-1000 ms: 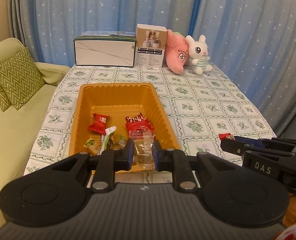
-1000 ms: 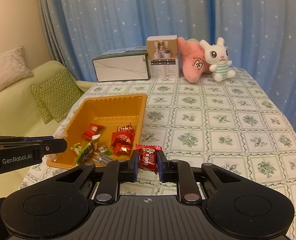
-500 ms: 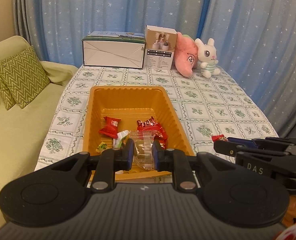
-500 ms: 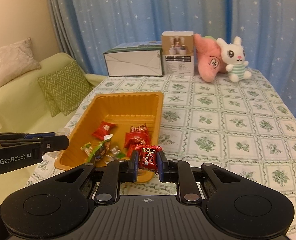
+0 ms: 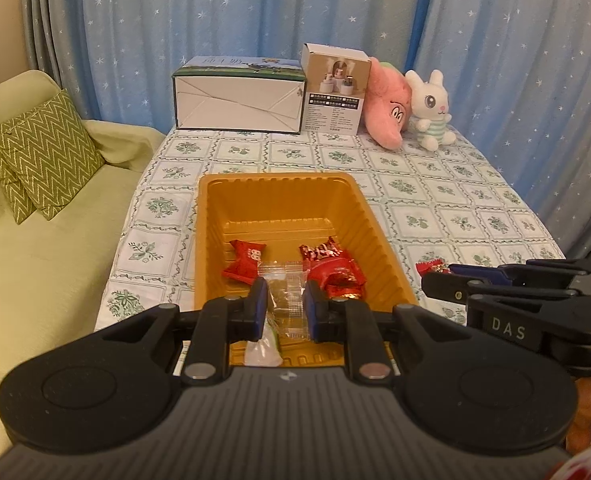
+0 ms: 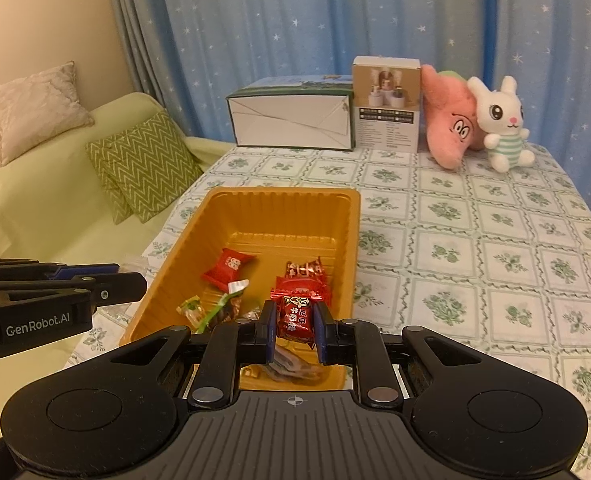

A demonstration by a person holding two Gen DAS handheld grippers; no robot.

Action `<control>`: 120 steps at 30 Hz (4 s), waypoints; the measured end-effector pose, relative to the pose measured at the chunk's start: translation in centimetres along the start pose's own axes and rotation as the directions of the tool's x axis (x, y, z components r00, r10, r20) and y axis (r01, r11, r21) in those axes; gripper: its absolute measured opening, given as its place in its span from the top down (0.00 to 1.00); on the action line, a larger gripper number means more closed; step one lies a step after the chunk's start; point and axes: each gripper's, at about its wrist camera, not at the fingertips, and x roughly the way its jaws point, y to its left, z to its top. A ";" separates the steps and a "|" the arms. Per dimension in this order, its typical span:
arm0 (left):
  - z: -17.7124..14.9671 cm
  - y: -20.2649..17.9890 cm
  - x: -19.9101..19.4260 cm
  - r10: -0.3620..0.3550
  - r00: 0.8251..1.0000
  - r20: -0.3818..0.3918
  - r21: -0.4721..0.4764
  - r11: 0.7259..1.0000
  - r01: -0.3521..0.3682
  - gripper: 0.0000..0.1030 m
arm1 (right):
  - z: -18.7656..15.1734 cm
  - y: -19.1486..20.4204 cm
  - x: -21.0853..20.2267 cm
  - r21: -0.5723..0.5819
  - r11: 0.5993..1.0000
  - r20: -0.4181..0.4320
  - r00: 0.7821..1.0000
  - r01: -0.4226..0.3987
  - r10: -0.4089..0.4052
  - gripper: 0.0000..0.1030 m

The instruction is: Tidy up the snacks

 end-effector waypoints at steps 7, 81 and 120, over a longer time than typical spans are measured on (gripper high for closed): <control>0.6 1.2 1.5 -0.003 1.000 -0.014 0.008 1.000 0.003 0.83 | 0.9 0.3 2.1 -0.013 1.000 -0.019 1.000 -0.007 0.007 0.81; 2.1 5.2 7.5 0.004 0.997 -0.076 0.016 1.000 -0.003 0.58 | 6.1 0.7 10.5 0.036 0.995 -0.069 0.993 -0.092 0.095 0.81; 1.9 3.5 2.3 0.077 0.997 -0.009 -0.005 0.997 -0.077 0.00 | 2.8 -3.3 3.0 0.140 0.990 -0.093 0.996 0.026 -0.013 0.26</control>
